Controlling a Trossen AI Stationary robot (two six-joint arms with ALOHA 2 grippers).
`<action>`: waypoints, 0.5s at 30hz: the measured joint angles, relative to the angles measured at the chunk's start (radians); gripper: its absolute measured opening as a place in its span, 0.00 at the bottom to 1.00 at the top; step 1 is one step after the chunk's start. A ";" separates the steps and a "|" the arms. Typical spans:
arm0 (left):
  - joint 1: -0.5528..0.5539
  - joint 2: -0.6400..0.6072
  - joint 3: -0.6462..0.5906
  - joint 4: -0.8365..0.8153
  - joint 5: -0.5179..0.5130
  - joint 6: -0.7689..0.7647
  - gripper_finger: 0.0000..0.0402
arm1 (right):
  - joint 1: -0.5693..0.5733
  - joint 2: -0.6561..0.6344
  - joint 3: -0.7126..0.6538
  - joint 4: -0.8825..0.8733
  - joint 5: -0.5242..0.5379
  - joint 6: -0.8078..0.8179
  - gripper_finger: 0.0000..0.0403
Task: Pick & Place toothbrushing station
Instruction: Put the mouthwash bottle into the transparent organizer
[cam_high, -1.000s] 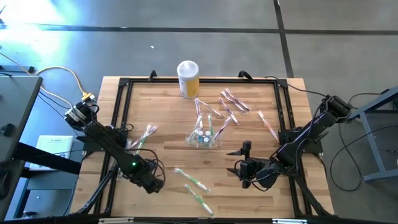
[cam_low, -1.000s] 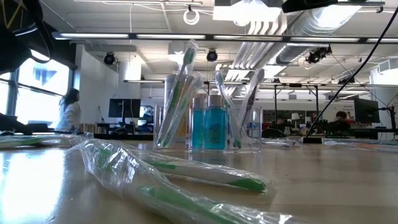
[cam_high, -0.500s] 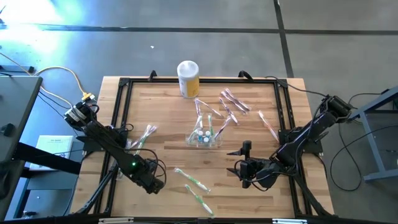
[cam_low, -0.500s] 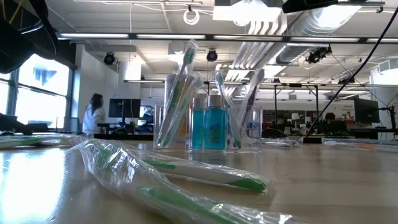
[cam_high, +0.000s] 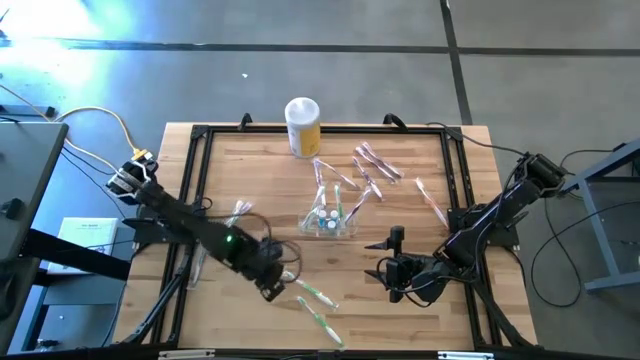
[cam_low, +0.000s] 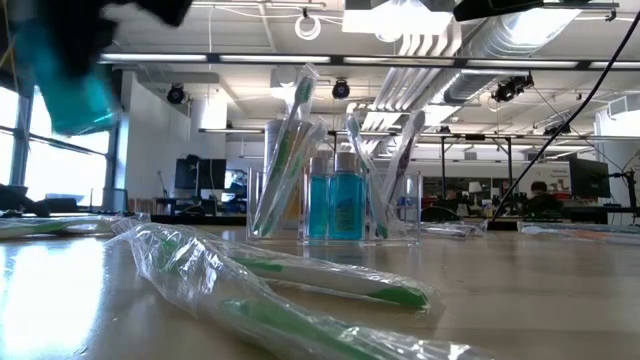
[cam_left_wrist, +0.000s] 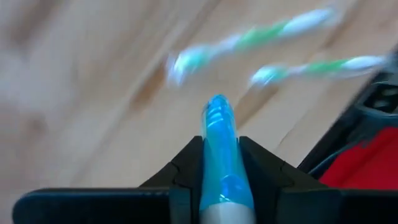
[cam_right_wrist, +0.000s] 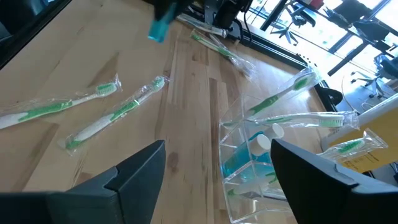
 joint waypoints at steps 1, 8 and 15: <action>0.023 0.000 0.029 -0.003 -0.018 0.083 0.18 | 0.000 0.000 0.000 0.000 0.000 0.000 0.70; 0.166 0.015 0.182 -0.008 -0.092 0.647 0.18 | 0.000 0.000 0.000 0.000 0.000 0.000 0.70; 0.257 0.152 0.307 -0.040 -0.093 1.040 0.18 | 0.000 0.000 0.000 -0.002 0.000 0.000 0.70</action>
